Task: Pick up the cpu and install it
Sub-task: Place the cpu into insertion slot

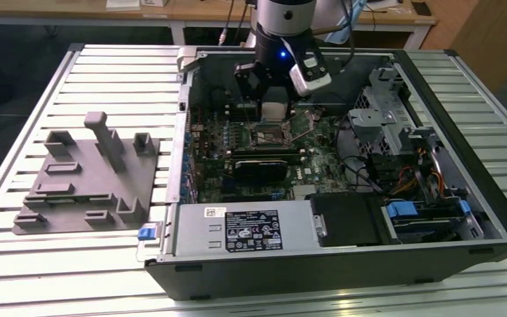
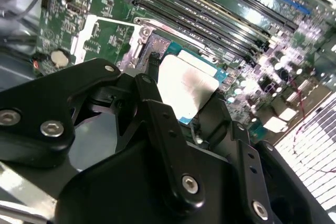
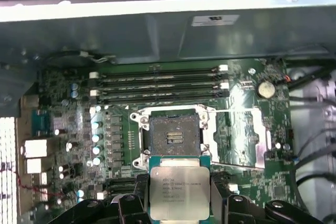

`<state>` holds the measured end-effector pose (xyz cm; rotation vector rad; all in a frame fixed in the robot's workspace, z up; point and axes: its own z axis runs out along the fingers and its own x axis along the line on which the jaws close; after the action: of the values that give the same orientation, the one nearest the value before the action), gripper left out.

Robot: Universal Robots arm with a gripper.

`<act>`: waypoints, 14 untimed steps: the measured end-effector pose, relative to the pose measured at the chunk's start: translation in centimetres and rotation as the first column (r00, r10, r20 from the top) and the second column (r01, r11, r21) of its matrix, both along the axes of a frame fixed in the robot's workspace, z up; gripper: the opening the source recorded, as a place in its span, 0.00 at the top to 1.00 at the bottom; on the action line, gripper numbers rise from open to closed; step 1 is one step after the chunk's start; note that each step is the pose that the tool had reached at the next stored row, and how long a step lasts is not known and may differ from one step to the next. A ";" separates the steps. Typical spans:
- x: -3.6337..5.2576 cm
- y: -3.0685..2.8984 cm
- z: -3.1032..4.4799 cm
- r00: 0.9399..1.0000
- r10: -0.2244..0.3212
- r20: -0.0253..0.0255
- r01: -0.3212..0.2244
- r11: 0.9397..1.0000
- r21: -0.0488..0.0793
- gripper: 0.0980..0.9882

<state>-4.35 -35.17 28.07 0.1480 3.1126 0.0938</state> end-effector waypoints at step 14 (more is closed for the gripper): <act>0.00 0.00 -0.05 0.968 -0.252 0.000 0.252 0.968 0.000 0.50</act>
<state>-4.36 -35.17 28.02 0.5416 3.0613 0.0882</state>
